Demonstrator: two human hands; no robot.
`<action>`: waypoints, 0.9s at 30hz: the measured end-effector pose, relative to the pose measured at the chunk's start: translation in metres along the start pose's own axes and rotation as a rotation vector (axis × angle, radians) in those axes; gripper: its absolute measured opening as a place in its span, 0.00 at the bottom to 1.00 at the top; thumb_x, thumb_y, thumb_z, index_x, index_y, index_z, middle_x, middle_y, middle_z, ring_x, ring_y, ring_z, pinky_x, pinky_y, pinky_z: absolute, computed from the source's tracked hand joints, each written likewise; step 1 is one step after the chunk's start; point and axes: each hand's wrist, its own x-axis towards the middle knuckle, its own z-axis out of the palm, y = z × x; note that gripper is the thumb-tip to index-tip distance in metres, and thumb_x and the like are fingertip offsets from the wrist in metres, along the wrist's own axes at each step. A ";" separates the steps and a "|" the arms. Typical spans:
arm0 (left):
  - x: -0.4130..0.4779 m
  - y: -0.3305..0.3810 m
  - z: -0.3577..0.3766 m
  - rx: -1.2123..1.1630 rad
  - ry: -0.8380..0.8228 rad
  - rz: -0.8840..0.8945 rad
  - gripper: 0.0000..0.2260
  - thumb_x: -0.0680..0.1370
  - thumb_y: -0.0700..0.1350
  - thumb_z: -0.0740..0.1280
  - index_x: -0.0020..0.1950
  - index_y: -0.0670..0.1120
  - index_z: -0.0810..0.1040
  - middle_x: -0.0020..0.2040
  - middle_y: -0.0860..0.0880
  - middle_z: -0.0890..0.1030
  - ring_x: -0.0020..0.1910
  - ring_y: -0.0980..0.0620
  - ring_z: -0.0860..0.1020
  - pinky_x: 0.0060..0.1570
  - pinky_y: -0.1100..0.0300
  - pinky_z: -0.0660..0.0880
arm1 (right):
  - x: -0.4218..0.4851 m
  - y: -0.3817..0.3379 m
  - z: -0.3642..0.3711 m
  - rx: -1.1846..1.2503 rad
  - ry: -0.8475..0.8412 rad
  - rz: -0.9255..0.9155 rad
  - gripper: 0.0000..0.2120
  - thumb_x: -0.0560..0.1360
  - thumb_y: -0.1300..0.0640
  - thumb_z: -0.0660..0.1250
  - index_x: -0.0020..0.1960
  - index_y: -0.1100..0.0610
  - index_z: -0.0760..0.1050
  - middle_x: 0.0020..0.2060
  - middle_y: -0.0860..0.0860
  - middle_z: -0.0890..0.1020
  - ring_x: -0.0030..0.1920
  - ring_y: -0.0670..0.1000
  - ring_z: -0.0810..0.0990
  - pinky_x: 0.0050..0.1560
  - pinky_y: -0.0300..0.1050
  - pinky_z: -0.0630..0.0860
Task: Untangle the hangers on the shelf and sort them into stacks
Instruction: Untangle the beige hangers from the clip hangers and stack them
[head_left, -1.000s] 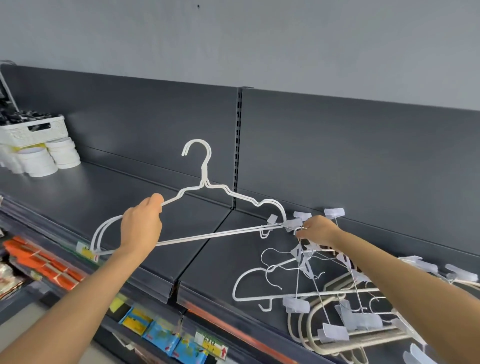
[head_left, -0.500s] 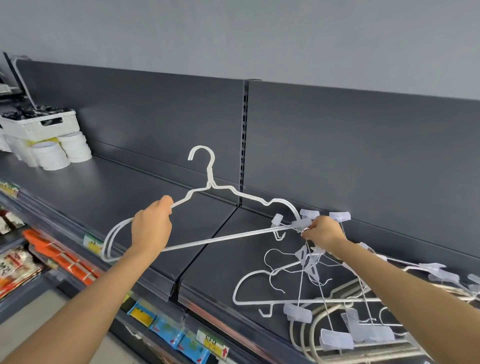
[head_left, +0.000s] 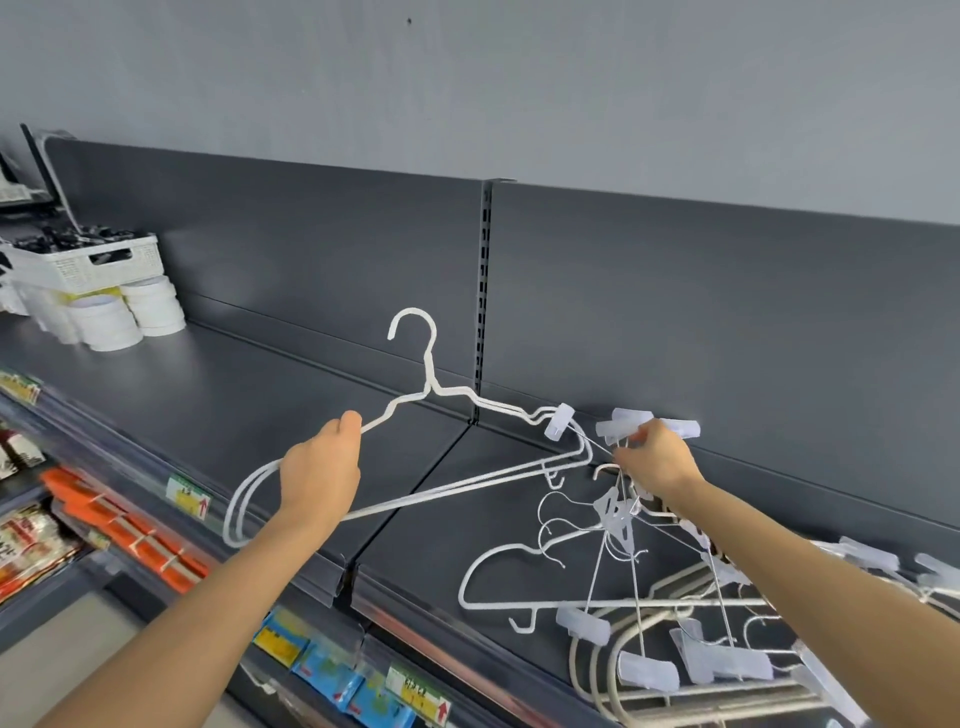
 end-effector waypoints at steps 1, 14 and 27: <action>0.000 0.000 0.001 -0.008 -0.003 -0.028 0.16 0.66 0.24 0.65 0.38 0.43 0.65 0.27 0.47 0.67 0.20 0.54 0.53 0.24 0.65 0.50 | 0.001 0.000 0.000 0.003 -0.006 -0.003 0.05 0.70 0.62 0.64 0.39 0.61 0.68 0.29 0.52 0.73 0.30 0.52 0.70 0.29 0.42 0.65; -0.004 -0.035 -0.030 -0.123 0.151 -0.142 0.08 0.76 0.30 0.58 0.47 0.43 0.70 0.41 0.46 0.78 0.33 0.40 0.75 0.29 0.53 0.68 | -0.011 -0.012 0.012 -0.140 -0.089 0.002 0.17 0.76 0.54 0.64 0.58 0.63 0.66 0.46 0.59 0.80 0.43 0.58 0.78 0.43 0.48 0.75; 0.014 -0.004 -0.045 -0.286 0.124 -0.018 0.10 0.75 0.30 0.56 0.47 0.45 0.69 0.44 0.50 0.78 0.36 0.44 0.74 0.33 0.53 0.69 | -0.071 -0.029 -0.024 -0.195 0.426 -0.411 0.49 0.65 0.61 0.78 0.74 0.64 0.48 0.72 0.62 0.57 0.72 0.60 0.56 0.72 0.54 0.60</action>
